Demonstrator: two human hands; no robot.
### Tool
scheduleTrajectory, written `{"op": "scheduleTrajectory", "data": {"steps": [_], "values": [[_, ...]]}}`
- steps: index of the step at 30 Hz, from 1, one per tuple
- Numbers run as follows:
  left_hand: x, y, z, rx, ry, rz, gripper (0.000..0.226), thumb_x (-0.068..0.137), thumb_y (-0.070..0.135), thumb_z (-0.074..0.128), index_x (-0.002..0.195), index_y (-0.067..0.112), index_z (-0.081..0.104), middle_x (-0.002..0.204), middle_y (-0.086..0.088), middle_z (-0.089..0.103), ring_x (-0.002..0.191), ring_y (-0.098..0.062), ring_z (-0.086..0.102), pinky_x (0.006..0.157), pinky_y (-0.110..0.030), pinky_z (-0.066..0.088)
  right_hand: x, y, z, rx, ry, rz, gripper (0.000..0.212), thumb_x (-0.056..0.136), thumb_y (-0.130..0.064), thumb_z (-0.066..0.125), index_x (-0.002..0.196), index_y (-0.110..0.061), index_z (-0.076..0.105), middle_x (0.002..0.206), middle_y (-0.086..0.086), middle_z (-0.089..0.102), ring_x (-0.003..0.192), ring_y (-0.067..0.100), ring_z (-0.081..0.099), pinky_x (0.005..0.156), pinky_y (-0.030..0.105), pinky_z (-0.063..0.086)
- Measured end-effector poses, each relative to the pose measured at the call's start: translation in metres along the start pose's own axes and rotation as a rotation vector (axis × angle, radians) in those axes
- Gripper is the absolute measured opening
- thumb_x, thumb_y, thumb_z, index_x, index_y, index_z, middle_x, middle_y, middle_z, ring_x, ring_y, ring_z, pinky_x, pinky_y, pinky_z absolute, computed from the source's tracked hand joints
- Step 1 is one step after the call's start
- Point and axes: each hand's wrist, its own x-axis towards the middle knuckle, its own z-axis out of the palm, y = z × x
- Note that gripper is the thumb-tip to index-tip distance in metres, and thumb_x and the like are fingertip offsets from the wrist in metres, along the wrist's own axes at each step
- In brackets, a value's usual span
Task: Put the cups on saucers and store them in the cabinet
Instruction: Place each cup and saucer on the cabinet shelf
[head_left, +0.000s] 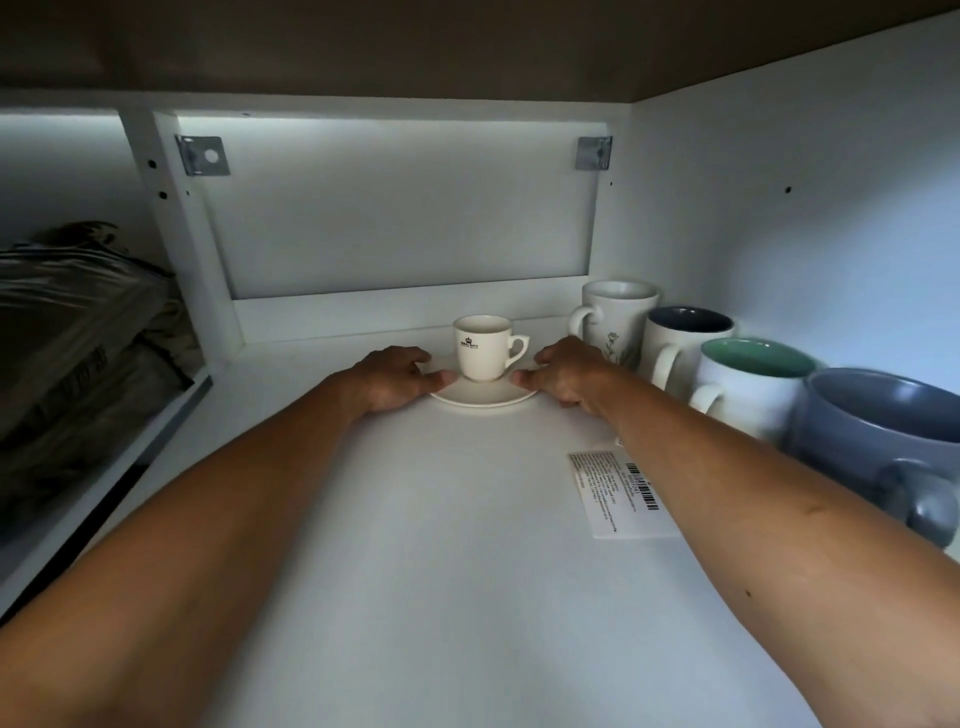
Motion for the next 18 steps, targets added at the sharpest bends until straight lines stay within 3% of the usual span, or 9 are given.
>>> {"op": "scheduleTrajectory", "data": {"steps": [4, 7, 10, 13, 16, 18], "values": [[-0.018, 0.000, 0.000, -0.004, 0.015, -0.021, 0.079, 0.082, 0.072, 0.052, 0.144, 0.024, 0.043, 0.123, 0.001, 0.058, 0.122, -0.021, 0.052, 0.096, -0.028, 0.039, -0.018, -0.006, -0.001, 0.041, 0.013, 0.059, 0.055, 0.092, -0.043, 0.064, 0.123, 0.002, 0.059, 0.112, 0.023, 0.069, 0.087, 0.030, 0.064, 0.090, 0.040, 0.055], [-0.044, 0.004, -0.002, 0.027, 0.060, -0.026, 0.074, 0.079, 0.073, 0.055, 0.135, 0.026, 0.050, 0.103, 0.007, 0.061, 0.108, -0.021, 0.059, 0.091, -0.030, 0.046, -0.049, -0.012, 0.000, 0.260, 0.047, 0.111, 0.060, 0.088, -0.037, 0.071, 0.135, -0.005, 0.052, 0.112, 0.017, 0.070, 0.081, 0.027, 0.070, 0.083, 0.041, 0.060], [-0.081, 0.010, -0.006, 0.012, 0.064, -0.007, 0.075, 0.076, 0.074, 0.058, 0.134, 0.028, 0.045, 0.097, 0.008, 0.062, 0.100, -0.021, 0.061, 0.080, -0.028, 0.044, -0.090, -0.019, -0.001, 0.310, 0.019, 0.131, 0.073, 0.085, -0.040, 0.075, 0.145, -0.010, 0.045, 0.135, 0.014, 0.059, 0.109, 0.030, 0.066, 0.090, 0.040, 0.058], [-0.128, 0.017, -0.008, 0.020, 0.003, -0.009, 0.088, 0.071, 0.077, 0.059, 0.142, 0.030, 0.036, 0.121, -0.001, 0.060, 0.117, -0.025, 0.057, 0.091, -0.029, 0.044, -0.136, -0.030, -0.013, 0.226, -0.054, 0.137, 0.078, 0.085, -0.046, 0.073, 0.148, -0.011, 0.042, 0.147, 0.015, 0.049, 0.132, 0.032, 0.050, 0.107, 0.040, 0.044], [-0.181, 0.018, -0.020, 0.202, -0.033, -0.027, 0.094, 0.070, 0.086, 0.047, 0.147, 0.035, 0.027, 0.144, -0.003, 0.049, 0.131, -0.029, 0.047, 0.106, -0.042, 0.040, -0.187, -0.045, -0.027, 0.172, -0.055, 0.112, 0.073, 0.088, -0.052, 0.066, 0.148, -0.016, 0.044, 0.143, 0.014, 0.054, 0.129, 0.029, 0.053, 0.102, 0.034, 0.047], [-0.219, 0.022, -0.037, 0.311, -0.052, 0.017, 0.090, 0.077, 0.081, 0.044, 0.150, 0.033, 0.024, 0.153, -0.003, 0.039, 0.140, -0.029, 0.034, 0.113, -0.050, 0.029, -0.223, -0.054, -0.039, 0.111, -0.093, 0.101, 0.072, 0.090, -0.059, 0.059, 0.149, -0.021, 0.042, 0.142, 0.014, 0.056, 0.127, 0.027, 0.055, 0.097, 0.029, 0.048]]}}
